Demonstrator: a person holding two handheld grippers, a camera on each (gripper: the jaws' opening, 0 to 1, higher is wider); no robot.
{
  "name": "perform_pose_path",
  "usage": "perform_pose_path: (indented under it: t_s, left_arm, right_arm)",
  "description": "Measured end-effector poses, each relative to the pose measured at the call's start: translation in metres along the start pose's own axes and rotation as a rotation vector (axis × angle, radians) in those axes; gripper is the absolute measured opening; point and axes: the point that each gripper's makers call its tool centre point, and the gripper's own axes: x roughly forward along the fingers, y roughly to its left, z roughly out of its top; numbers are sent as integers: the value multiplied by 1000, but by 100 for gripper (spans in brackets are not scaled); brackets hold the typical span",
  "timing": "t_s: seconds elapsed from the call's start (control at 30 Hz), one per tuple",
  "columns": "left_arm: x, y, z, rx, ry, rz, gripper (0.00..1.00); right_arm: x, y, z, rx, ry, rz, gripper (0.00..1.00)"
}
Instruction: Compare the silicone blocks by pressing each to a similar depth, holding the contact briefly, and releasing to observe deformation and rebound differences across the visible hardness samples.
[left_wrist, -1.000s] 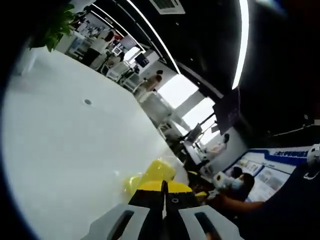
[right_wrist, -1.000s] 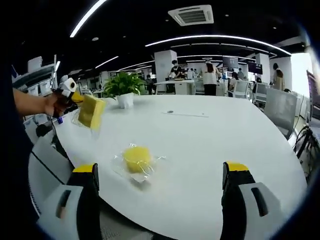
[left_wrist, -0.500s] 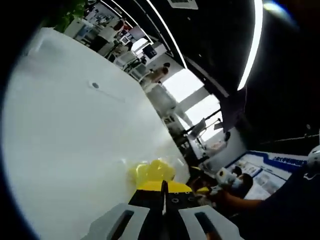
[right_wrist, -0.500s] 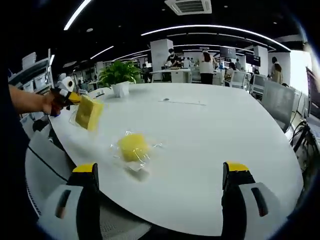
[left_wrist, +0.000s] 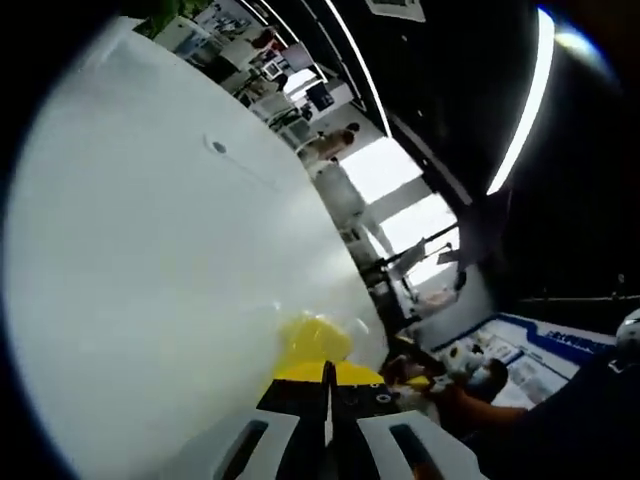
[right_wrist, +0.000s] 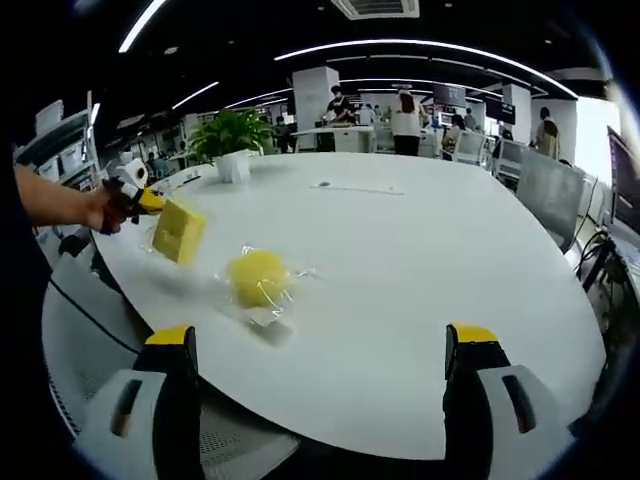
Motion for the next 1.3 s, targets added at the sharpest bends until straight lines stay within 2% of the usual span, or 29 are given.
perform_pose_path:
  t_s: [0.03,0.1,0.23,0.5,0.57,0.63,0.7,0.8,0.93,1.0,1.03,1.07,1.1,1.2,1.3]
  left_arm:
    - [1,4,-2,-24,8,-2,0]
    - [2,16,-6,-8,17,31,0]
    - [0,23,-2,-27,6,38,0]
    - [0,36,7,45,18,93,0]
    - [0,47,13,108,6,144,0]
    - [-1,60,18,273,28,217,0]
    - [1,60,19,309,55,225,0]
    - [2,66,20,463,111,260,0]
    - [1,80,24,526,141,318,0]
    - [3,80,24,520,136,321,0]
    - [3,80,24,528,134,321,0]
    - [3,83,26,555,137,321,0]
    - [4,85,27,605,146,331,0]
    - [3,91,27,595,151,358,0]
    - [3,96,26,608,149,360,0]
  right_arm:
    - [0,2,0,-7,0,5,96]
    - [0,4,1,-16,2,12,96]
    - [0,6,1,-12,0,12,96]
    - [2,7,0,19,-12,-2,96]
    - [2,9,-1,19,-13,-1,97]
    - [2,11,-3,19,-18,8,97]
    - [3,11,-5,21,-18,11,97]
    - [4,12,-4,23,-23,13,96]
    - [5,11,2,-9,-41,13,96]
    - [5,9,8,-43,-73,4,96]
    - [5,11,8,-37,-71,11,96]
    - [7,10,5,-18,-42,17,96]
    - [9,10,5,-19,-44,18,96]
    - [10,12,5,-19,-39,28,96]
    - [9,15,6,-15,-29,40,96]
